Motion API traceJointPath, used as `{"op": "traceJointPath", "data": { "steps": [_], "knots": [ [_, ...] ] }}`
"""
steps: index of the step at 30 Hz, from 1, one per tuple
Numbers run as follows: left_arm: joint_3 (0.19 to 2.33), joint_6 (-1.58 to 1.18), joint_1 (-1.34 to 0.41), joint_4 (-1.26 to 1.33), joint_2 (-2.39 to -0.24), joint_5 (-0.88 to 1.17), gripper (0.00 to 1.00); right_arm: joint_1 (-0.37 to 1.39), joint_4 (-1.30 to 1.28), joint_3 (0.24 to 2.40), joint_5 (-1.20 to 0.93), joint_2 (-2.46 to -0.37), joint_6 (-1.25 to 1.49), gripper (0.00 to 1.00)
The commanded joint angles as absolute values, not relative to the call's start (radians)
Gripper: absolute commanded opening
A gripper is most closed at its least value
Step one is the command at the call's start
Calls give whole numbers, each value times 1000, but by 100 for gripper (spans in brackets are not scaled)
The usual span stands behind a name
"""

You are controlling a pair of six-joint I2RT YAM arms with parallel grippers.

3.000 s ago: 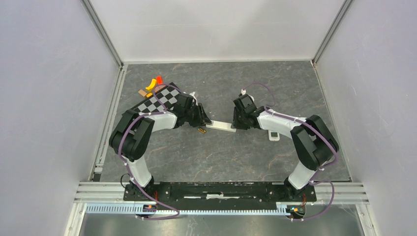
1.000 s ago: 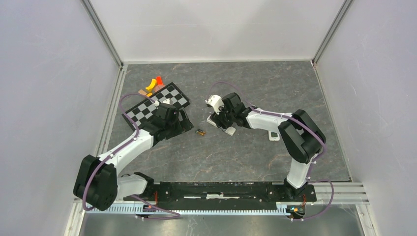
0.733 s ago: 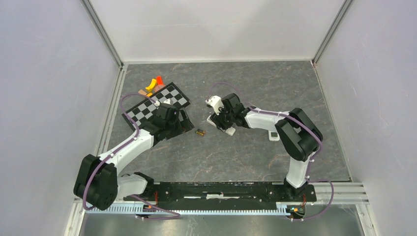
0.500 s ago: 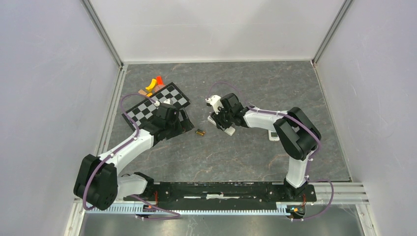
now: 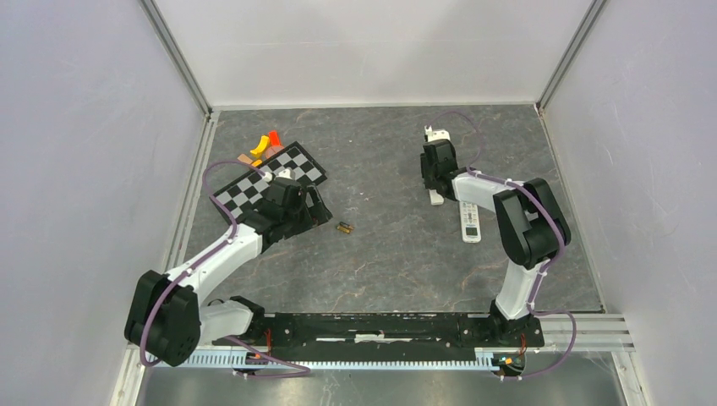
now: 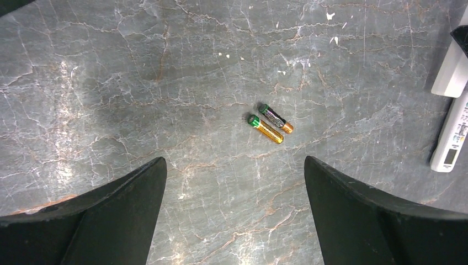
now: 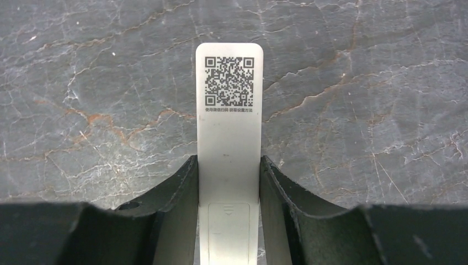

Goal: Load the batteries into the remote control

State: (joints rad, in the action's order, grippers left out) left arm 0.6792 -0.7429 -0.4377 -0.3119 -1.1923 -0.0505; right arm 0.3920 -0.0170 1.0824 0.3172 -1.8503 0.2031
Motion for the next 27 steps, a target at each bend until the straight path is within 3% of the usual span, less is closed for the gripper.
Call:
{"op": "traceJointPath", "data": {
  "steps": [1,14,22,27],
  "knots": [
    [695,-730,-432,-293,-1174,-70,100,382,22,1120,357,-1861,255,34],
    [712,-728,-428,-307,-1150,-68,100,343,-90,1170,272,-1848,216,65],
    [712,-743,-425,-320,-1098,-75,100,330,-242,1057,392,-1651,285,88],
    [638,-776,-407,-234,-967,-82,100,286,-321,917,435,-1551,361,90]
  ]
}}
